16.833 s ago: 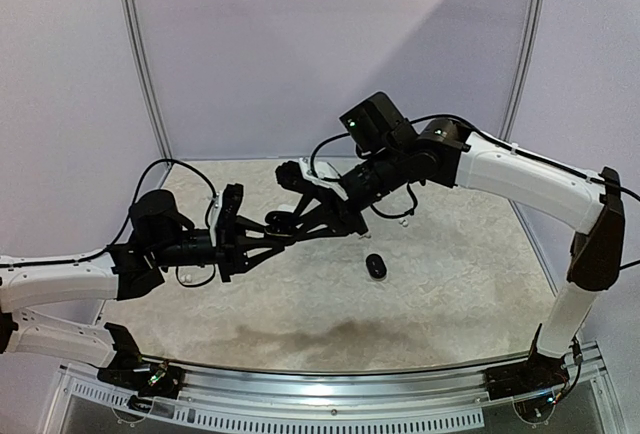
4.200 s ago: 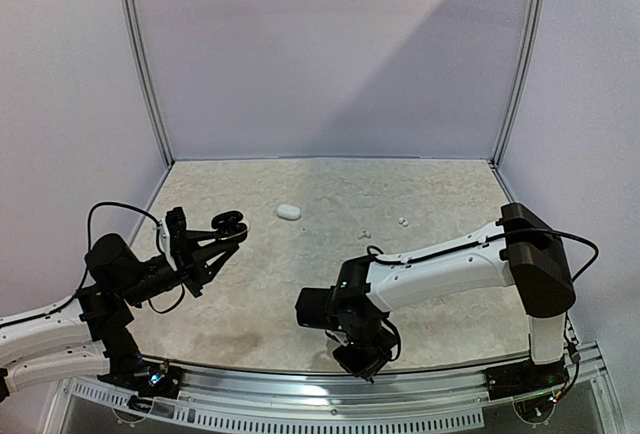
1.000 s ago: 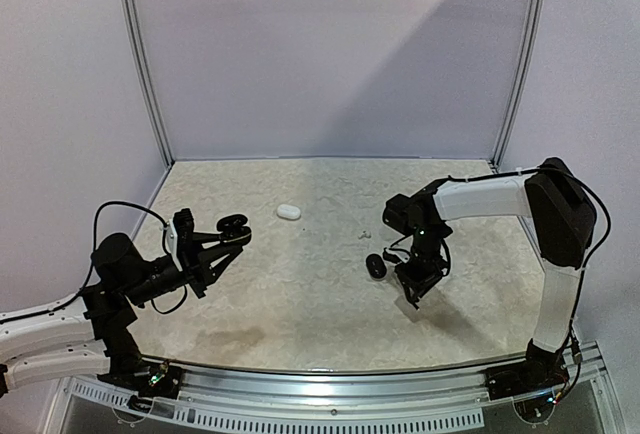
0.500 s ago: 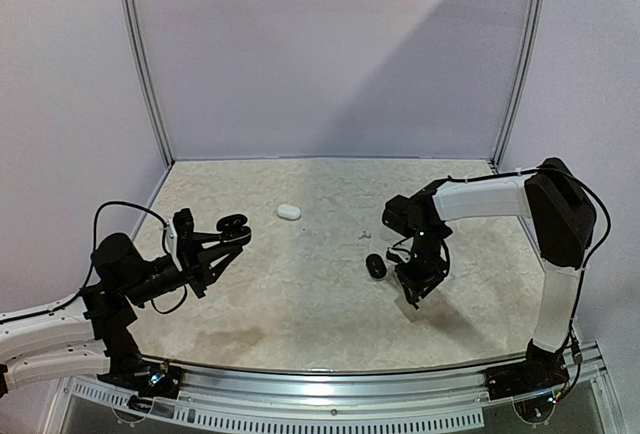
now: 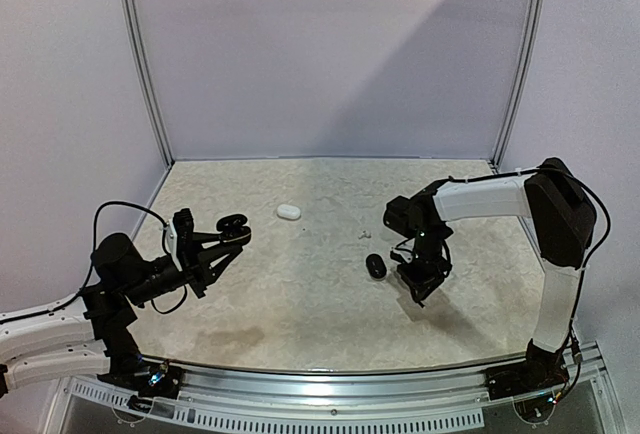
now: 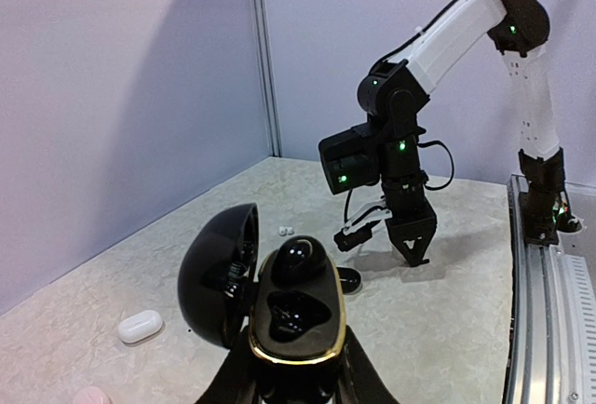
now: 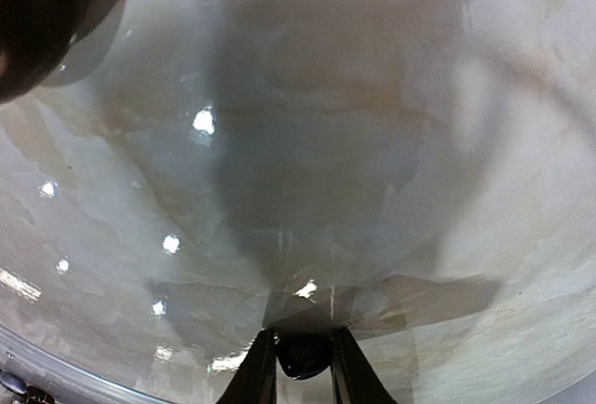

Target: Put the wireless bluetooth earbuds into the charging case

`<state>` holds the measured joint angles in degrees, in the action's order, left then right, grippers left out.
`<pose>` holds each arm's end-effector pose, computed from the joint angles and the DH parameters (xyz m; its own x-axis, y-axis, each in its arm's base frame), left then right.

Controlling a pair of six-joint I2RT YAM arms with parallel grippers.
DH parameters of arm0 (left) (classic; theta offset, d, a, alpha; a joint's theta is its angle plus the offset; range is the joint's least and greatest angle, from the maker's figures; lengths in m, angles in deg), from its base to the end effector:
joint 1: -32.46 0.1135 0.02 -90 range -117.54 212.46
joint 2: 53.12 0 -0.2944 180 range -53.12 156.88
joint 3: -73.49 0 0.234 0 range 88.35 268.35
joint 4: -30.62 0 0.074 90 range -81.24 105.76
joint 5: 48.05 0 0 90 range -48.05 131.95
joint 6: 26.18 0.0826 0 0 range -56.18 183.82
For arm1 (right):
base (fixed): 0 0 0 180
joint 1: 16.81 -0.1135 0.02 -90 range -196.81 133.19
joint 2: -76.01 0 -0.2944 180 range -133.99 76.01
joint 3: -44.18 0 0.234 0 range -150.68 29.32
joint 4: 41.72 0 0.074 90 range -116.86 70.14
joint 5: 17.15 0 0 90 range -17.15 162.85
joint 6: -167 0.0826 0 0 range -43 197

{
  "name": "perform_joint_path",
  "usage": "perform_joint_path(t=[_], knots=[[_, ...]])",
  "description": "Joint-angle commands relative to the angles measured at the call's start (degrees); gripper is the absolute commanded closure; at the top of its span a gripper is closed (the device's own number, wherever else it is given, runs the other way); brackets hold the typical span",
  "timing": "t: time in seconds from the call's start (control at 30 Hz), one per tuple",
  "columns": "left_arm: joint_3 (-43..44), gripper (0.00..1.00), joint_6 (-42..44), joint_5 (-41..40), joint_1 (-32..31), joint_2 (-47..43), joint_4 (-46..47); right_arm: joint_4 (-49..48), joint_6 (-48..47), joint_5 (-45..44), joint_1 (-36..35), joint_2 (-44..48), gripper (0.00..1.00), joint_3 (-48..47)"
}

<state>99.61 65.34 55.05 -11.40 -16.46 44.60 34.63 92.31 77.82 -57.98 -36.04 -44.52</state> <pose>0.1082 -0.1299 0.2557 0.0655 -0.0271 -0.9975 0.8366 0.5464 0.0401 0.2354 0.2154 0.1396 -0.8859 -0.4253 0.1851 -0.4260 0.9039 0.0379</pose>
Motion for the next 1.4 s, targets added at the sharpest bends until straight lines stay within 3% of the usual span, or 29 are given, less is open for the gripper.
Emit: perform_joint_path(t=[0.0, 0.27, 0.6, 0.73, 0.9, 1.17, 1.37], knots=[[-1.0, 1.0, 0.5, 0.4, 0.7, -0.4, 1.2, -0.7, 0.8, 1.1, 0.1, -2.1, 0.82, 0.7], [-0.9, 1.0, 1.2, 0.5, 0.7, -0.4, 1.6, 0.1, 2.5, 2.1, 0.1, 0.2, 0.92, -4.6], [-0.6, 1.0, 3.8, -3.8, 0.7, -0.6, 2.9, -2.1, 5.5, 1.2, -2.0, 7.1, 1.0, -19.0], [0.9, 1.0, 8.2, -9.7, 0.7, -1.0, 3.7, -8.8, 6.3, -4.4, -8.0, 8.8, 1.0, -29.9], [2.4, 1.0, 13.0, -13.7, 0.7, -0.1, 4.4, -26.5, 0.5, -8.1, -15.8, 8.4, 1.0, -37.7], [8.2, 1.0, 13.8, -16.4, 0.7, 3.5, 4.6, -42.4, -7.8, -3.4, -19.7, 7.7, 1.0, -37.9], [20.8, 1.0, 12.5, -20.6, 1.0, 9.9, -7.7, -52.3, -8.6, -1.0, -19.6, 8.8, 1.0, -34.4]])
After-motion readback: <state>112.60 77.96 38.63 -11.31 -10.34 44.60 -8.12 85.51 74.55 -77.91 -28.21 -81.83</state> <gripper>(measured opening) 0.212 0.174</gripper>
